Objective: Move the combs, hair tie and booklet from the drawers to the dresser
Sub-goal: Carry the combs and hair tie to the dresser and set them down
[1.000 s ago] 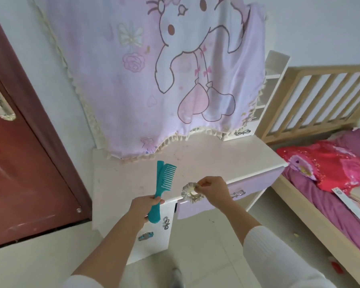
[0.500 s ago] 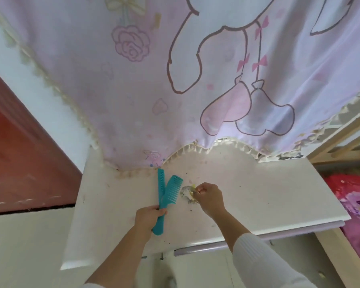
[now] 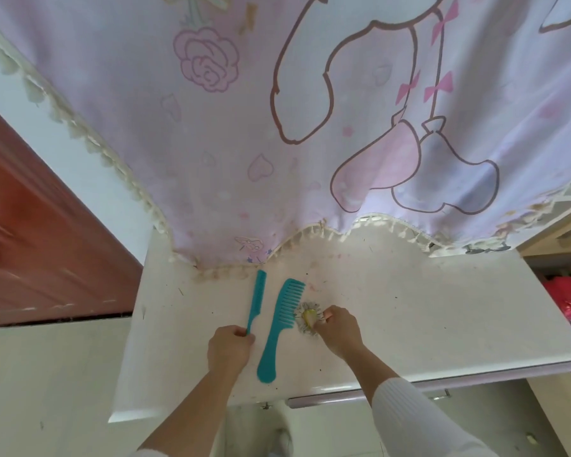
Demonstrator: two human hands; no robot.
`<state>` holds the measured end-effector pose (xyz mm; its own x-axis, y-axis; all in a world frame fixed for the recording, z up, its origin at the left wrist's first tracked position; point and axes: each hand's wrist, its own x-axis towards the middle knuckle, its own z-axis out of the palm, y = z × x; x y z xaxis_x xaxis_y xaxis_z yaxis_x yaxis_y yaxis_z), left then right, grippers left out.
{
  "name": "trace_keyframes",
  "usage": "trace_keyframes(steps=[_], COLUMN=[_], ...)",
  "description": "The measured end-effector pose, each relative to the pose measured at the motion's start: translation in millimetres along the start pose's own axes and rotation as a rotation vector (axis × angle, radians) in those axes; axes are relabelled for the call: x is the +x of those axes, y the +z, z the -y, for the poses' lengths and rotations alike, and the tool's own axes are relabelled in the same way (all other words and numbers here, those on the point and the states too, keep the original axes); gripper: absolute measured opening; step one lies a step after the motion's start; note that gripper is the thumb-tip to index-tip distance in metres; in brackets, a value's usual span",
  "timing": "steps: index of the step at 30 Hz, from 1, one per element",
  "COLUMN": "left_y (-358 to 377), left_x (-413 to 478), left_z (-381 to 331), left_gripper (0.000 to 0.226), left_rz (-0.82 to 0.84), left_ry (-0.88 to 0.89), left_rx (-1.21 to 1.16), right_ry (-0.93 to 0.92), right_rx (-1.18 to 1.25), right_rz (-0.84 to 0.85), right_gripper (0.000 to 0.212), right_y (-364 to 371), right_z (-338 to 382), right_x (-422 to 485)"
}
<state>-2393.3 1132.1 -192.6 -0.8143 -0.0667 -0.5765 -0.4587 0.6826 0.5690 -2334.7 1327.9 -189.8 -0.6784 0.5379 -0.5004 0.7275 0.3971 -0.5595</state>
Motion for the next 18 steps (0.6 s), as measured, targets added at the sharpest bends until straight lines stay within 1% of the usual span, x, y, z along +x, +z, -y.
trace_keyframes(steps=[5,9,11,13,15,18], left_y=[-6.3,-14.6,-18.4,-19.6,-15.5,-3.2], left_x=[2.0,2.0,-1.6,-10.4,-23.8,-57.1], left_z=[-0.5,-9.9,-23.2,-43.4,-67.2,-94.9], left_gripper=[0.022,0.027,0.027,0.026,0.022,0.024], left_rz=[0.018,0.064,0.087,0.111,0.147,0.226], left_ry=[0.056,0.140,0.207,0.300,0.422,0.674], left_rx=[0.113,0.202,0.234,0.257,0.287,0.360], right_ry=[-0.016,-0.006,-0.011,-0.023,-0.017,0.047], right_rx=[-0.061,-0.035,-0.004,0.025,0.068,0.142], right_rz=[-0.022,-0.032,-0.052,-0.094,-0.184,-0.354], right_gripper=[0.028,0.049,0.050,0.046,0.042,0.041], right_y=[2.3,-7.9,-18.0,-30.5,-44.4,-59.3], right_z=[3.0,5.5,5.6,3.1,-3.0,-19.8], right_x=[-7.4,-20.5,-33.9,-51.8,-73.4,-116.0])
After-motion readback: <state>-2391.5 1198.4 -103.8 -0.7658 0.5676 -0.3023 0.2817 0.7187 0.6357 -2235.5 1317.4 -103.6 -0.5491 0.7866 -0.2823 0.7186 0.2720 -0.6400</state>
